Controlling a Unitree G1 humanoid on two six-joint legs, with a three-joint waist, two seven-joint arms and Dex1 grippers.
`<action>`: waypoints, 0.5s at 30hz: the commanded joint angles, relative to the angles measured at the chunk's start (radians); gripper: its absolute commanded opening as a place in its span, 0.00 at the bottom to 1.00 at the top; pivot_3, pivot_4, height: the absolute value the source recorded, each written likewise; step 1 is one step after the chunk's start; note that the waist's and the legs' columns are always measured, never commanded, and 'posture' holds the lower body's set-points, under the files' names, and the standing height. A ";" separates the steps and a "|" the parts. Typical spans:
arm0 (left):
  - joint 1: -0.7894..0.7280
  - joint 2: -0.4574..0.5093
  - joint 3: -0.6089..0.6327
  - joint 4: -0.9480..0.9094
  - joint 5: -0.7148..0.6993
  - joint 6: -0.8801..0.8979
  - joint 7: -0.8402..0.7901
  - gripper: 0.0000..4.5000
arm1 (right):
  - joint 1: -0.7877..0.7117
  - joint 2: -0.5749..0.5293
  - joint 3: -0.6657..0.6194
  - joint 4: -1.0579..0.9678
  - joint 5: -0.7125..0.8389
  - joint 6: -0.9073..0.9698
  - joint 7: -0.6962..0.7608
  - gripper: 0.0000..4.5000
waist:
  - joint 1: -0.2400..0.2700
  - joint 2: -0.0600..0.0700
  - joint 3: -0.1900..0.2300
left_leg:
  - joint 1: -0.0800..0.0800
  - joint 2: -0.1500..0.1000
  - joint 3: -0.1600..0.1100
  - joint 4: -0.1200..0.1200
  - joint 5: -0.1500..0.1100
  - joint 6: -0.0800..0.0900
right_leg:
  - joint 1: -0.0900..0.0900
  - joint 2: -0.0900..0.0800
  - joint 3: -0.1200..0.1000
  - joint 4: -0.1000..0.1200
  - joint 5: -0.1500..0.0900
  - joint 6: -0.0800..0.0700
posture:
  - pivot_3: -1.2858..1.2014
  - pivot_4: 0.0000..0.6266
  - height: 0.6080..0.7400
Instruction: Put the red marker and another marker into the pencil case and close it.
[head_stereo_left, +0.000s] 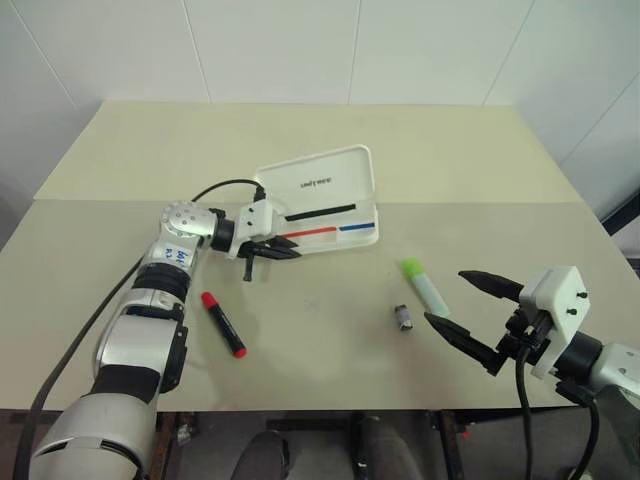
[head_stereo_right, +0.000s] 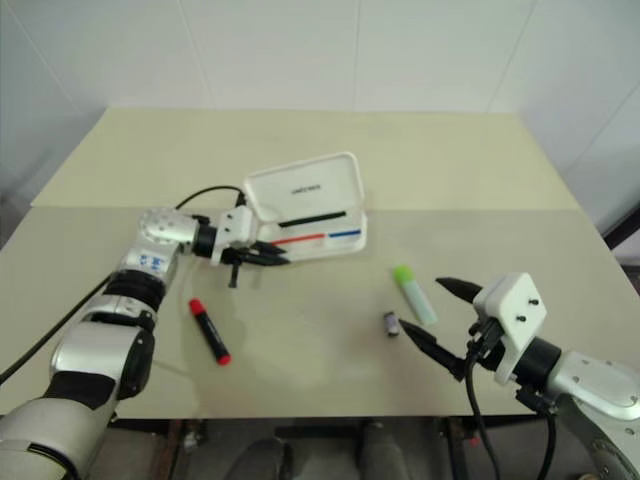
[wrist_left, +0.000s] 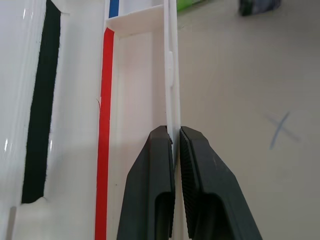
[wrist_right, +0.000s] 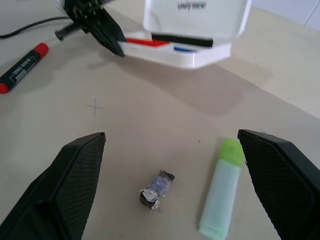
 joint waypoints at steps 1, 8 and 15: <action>0.074 0.000 -0.025 -0.209 -0.012 0.100 0.051 0.00 | 0.064 0.014 -0.067 -0.021 0.036 -0.055 0.067 1.00 | 0.000 0.000 0.000 | 0.001 0.000 0.000 0.000 0.000 0.000 | 0.000 0.000 0.000 -0.001 0.000 0.000 | 0.52 0.24 1.00; 0.226 0.008 -0.063 -0.515 -0.041 0.289 0.091 0.00 | 0.192 0.062 -0.122 -0.020 0.052 -0.128 0.137 1.00 | -0.001 0.000 0.000 | 0.003 0.000 0.003 -0.004 0.000 0.000 | 0.000 0.000 0.003 -0.003 0.000 0.000 | 0.52 0.24 1.00; 0.364 0.012 -0.082 -0.802 -0.067 0.504 0.149 0.00 | 0.353 0.133 -0.133 -0.042 0.052 -0.229 0.213 1.00 | -0.003 0.000 0.000 | 0.005 0.000 0.003 -0.007 0.000 0.000 | 0.000 0.000 0.004 -0.002 -0.002 0.000 | 0.52 0.24 1.00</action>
